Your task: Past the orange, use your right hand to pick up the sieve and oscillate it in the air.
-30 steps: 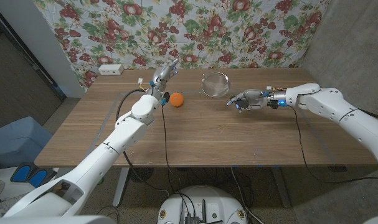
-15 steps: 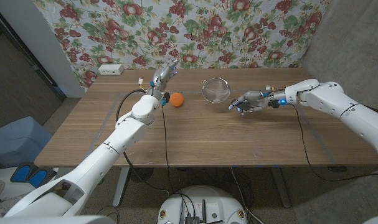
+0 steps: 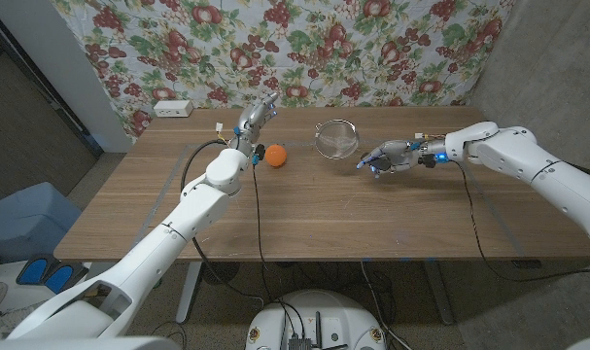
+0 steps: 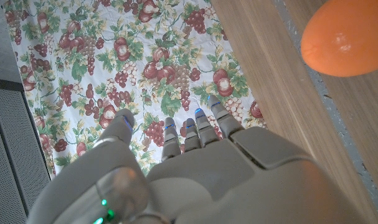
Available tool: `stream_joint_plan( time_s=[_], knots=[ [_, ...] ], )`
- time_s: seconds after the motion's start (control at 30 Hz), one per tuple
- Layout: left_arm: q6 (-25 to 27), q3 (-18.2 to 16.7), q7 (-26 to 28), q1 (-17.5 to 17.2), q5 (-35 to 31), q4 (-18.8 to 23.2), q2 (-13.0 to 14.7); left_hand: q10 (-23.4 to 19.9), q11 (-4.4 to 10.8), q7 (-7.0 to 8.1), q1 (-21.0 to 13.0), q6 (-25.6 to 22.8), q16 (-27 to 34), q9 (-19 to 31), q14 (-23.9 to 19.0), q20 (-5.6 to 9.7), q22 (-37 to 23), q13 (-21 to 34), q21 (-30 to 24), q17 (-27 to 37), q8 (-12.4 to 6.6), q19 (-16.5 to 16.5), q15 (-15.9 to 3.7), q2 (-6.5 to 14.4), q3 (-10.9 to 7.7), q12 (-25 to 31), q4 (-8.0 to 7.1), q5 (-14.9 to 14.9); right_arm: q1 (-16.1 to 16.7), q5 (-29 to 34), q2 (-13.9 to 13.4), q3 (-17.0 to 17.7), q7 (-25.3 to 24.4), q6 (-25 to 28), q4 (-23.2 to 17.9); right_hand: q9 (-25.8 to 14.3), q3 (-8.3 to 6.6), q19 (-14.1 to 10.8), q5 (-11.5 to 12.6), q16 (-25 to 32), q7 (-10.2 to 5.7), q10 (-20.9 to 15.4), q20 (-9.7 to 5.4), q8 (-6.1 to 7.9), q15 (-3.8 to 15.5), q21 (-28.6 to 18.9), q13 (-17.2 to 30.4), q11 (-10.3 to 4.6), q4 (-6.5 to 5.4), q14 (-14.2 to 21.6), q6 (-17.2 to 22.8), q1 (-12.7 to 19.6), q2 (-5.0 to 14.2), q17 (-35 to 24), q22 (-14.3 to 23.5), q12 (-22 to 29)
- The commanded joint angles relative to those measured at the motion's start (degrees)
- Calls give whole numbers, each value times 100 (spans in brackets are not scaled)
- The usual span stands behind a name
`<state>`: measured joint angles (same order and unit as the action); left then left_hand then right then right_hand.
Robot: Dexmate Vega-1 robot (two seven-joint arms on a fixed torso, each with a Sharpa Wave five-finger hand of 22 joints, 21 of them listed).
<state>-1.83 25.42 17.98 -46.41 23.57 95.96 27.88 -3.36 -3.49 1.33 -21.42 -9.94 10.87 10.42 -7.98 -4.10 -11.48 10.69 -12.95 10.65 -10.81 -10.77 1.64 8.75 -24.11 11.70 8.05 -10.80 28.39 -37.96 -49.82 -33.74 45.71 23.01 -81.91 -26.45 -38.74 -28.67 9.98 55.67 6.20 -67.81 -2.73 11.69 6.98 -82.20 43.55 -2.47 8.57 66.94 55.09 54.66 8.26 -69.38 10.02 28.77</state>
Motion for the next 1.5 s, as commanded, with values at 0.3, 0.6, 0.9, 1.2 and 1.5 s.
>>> stream_joint_plan(
  time_s=[0.3,0.6,0.9,1.2,1.5],
  knots=[
    [-97,-26,-74,33,68,-116,-28,-16,-31,-16,58,-8,13,3,20,-1,-6,16,-18,19,6,-4,-16,0,-61,-19,-5,5,570,-1104,677,788,411,-1562,803,-90,-24,209,59,-178,-172,139,-860,27,560,78,42,-123,-152,146,20,1,129,66,23,-51],
    [-107,-20,-101,72,82,-166,-38,-24,-22,-16,73,-4,14,3,20,-1,-6,16,-24,19,8,-16,-24,2,-77,-15,-1,6,511,-1432,1045,932,974,-1915,1358,-88,18,281,72,-190,-254,151,-858,21,559,100,45,-134,-173,150,36,-51,123,35,27,-69],
    [-96,-2,-108,116,68,-198,-46,-17,-27,-17,88,-4,16,3,19,3,-6,16,-26,19,8,-16,-24,7,-96,-18,2,7,421,-1653,1316,1054,1456,-2054,1819,-81,39,333,84,-224,-266,161,-859,18,561,115,56,-131,-173,126,45,-70,128,33,30,-84],
    [-101,10,-116,152,71,-246,-70,-18,-36,-18,103,-6,16,3,19,2,-5,16,-27,18,8,-14,-26,9,-114,-18,5,8,320,-1549,1352,1023,1574,-2020,1937,-76,58,363,89,-246,-285,178,-858,13,560,120,71,-153,-176,105,40,-88,128,30,33,-97],
    [-86,20,-110,164,75,-265,-82,-22,-28,-22,116,-9,16,3,19,1,-5,16,-29,18,7,-17,-28,9,-131,-16,9,9,352,-1178,905,831,795,-1328,1281,-66,65,354,88,-290,-210,79,-851,19,566,97,-6,-134,-148,124,72,-70,159,61,42,-123]
  ],
)
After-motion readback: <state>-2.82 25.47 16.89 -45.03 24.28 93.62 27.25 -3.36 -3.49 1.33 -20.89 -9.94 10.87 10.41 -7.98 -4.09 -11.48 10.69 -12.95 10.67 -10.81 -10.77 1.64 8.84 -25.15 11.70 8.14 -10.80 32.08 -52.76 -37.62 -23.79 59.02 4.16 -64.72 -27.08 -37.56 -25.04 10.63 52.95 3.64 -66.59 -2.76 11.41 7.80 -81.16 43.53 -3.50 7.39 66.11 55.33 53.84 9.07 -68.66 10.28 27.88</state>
